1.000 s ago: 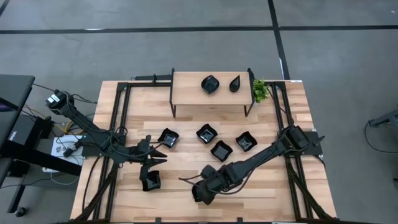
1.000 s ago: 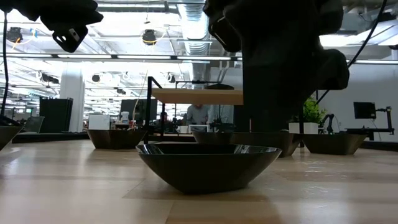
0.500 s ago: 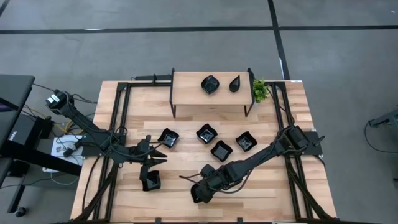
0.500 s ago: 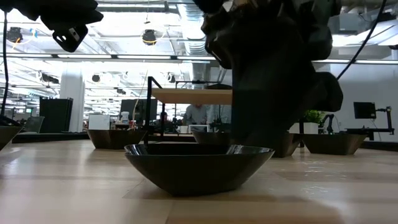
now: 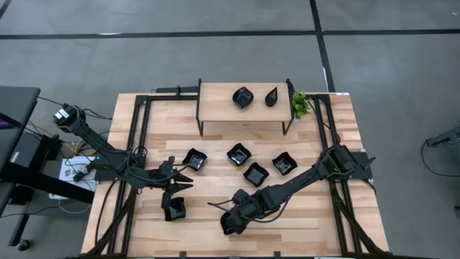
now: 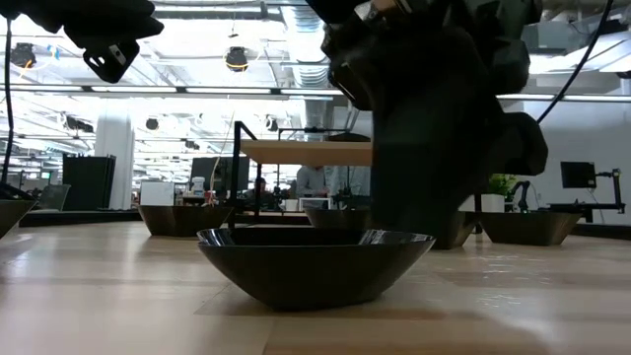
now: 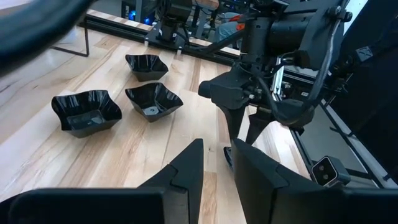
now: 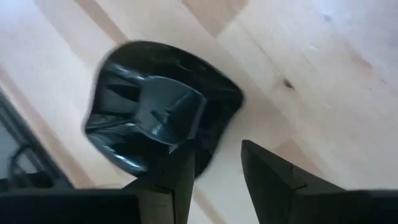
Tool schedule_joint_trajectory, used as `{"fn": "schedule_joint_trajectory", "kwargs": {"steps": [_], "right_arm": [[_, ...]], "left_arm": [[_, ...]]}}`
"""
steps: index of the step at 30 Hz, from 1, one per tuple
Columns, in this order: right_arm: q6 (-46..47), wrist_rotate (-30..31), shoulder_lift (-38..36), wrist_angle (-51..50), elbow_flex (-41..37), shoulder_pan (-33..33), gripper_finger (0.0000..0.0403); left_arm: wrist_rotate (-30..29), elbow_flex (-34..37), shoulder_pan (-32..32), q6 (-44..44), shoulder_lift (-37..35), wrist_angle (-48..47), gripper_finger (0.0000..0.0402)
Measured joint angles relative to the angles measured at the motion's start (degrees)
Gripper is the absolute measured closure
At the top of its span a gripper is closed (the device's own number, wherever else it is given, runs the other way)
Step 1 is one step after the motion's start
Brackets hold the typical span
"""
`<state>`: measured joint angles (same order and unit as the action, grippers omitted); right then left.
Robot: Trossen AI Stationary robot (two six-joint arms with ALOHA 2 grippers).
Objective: Pick & Place Mini shaped plates
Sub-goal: Stack the black leaf shaped plate on top of the other black leaf shaped plates on the shelf
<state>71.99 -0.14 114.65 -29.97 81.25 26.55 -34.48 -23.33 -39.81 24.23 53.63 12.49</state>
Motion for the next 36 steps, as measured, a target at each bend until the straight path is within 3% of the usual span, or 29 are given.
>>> {"fn": "schedule_joint_trajectory", "kwargs": {"steps": [13, 17, 27, 36], "right_arm": [[0.5, 0.8, 0.0, 0.3, 0.0, 0.4, 0.0275], [2.9, 1.2, -0.1, 6.6, -3.5, 0.4, 0.0275], [4.6, 1.1, 0.0, 7.2, -4.5, 0.8, 0.0277], [4.6, 1.2, 0.0, 6.9, -4.5, 0.8, 0.0316]], "left_arm": [[0.0, 0.0, 0.0, -0.2, 0.0, 0.0, 0.0317], [0.0, 0.0, 0.0, -0.4, 0.0, 0.0, 0.0317], [0.0, 0.0, 0.0, -0.4, 0.0, 0.0, 0.0317], [0.0, 0.0, 0.0, -0.4, 0.0, 0.0, 0.0317]]}}
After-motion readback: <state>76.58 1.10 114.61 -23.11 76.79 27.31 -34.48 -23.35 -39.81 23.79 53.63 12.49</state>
